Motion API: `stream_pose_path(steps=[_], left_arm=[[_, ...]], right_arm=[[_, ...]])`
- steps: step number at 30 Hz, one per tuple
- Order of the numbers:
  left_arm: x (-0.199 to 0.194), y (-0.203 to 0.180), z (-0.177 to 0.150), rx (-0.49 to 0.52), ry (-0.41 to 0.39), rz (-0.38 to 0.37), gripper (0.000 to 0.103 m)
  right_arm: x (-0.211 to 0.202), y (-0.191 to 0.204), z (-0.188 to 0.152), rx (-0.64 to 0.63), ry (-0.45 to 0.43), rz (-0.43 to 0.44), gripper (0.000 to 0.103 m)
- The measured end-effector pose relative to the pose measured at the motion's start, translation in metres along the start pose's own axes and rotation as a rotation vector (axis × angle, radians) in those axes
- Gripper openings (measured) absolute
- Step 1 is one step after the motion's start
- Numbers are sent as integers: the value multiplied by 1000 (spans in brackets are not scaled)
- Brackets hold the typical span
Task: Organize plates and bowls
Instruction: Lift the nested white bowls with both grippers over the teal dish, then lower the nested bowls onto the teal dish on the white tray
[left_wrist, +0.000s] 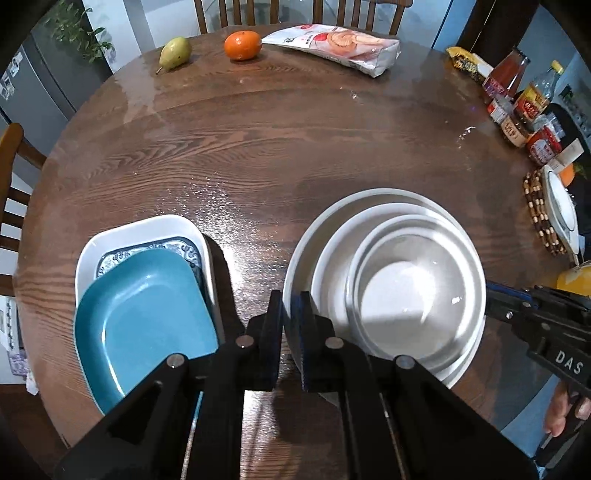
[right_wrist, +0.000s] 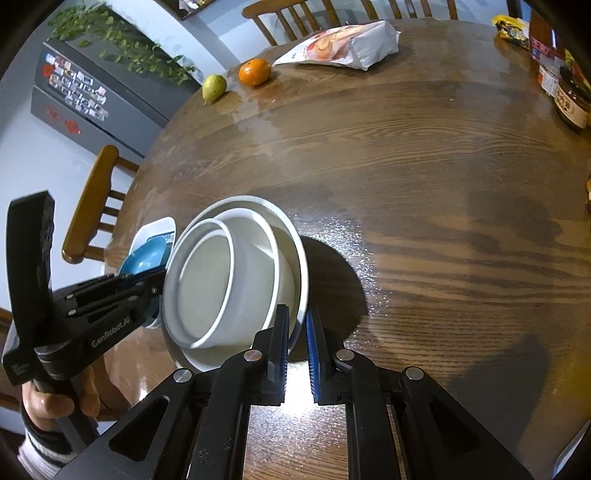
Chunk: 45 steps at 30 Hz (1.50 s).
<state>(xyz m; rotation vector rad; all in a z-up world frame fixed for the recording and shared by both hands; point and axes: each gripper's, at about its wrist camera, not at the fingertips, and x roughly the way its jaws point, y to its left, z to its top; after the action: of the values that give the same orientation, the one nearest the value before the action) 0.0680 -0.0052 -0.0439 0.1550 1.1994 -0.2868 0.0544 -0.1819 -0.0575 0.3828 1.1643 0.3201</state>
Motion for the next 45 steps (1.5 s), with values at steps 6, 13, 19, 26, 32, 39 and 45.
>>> stream_pose_path(steps=[6,13,19,26,32,39,45], left_arm=[[-1,-2,-3,-17,-32,-9,2],[-1,-3,-4,-24,-37,-7,2],[-4,-5,-4,-18,-45,-2,2],[-8,-6,-1,-15,-56,8,2],[-16,-1,4,-27,-75,16,3],[-34,13,8,-49,-110,40,3],[-50,31,9,-81,-132,66,3]], right_arm=[[-3,0,-4,8,-15,-9,12],[-4,-2,-6,25,-22,-9,12],[-7,-3,-6,34,-29,-8,12],[-12,-2,-4,36,-40,-8,12],[-19,6,2,19,-56,-5,12],[-25,24,14,-21,-81,12,12],[-26,45,23,-61,-87,36,12]])
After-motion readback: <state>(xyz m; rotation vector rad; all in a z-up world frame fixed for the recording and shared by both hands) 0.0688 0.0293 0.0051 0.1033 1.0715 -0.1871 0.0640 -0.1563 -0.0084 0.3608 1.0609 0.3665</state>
